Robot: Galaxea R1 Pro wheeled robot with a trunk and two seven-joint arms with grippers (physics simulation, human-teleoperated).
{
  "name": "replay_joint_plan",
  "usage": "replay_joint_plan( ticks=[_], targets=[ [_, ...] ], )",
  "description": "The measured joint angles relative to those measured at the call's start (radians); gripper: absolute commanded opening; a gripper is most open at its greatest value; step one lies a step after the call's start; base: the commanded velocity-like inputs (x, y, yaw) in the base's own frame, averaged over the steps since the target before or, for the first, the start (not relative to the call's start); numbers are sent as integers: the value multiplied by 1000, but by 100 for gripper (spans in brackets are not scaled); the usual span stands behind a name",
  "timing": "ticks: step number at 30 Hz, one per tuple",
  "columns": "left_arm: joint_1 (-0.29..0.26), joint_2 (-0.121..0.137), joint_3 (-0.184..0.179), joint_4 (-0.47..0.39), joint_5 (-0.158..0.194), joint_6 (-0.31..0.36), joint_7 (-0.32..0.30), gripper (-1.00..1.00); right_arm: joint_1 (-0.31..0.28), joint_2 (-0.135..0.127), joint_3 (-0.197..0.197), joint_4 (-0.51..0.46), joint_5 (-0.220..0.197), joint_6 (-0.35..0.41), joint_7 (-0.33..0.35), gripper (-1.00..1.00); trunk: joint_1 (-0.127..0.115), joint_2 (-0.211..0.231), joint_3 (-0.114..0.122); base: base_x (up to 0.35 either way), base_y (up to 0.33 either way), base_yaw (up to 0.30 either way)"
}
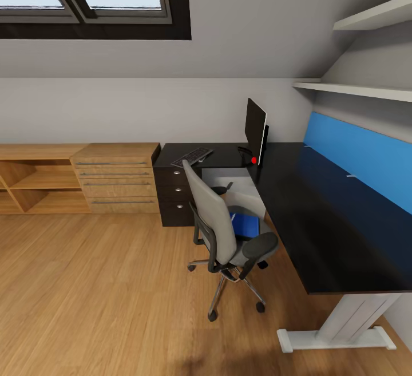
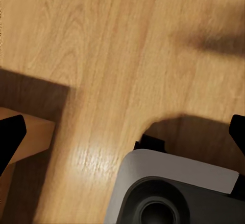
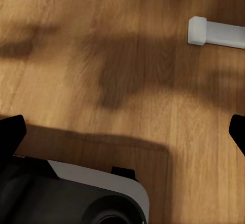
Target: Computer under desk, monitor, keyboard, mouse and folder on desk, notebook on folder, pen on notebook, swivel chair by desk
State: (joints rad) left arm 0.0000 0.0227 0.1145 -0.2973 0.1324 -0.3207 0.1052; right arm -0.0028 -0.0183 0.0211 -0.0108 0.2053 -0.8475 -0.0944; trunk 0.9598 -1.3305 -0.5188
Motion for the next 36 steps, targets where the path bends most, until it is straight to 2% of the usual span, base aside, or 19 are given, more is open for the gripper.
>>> replay_joint_plan(
  ticks=[36],
  targets=[
    [0,-2,0,0,2,0,0,100,0,0,0,0,0,0,0,100,0,0,0,0,0,0]
  ],
)
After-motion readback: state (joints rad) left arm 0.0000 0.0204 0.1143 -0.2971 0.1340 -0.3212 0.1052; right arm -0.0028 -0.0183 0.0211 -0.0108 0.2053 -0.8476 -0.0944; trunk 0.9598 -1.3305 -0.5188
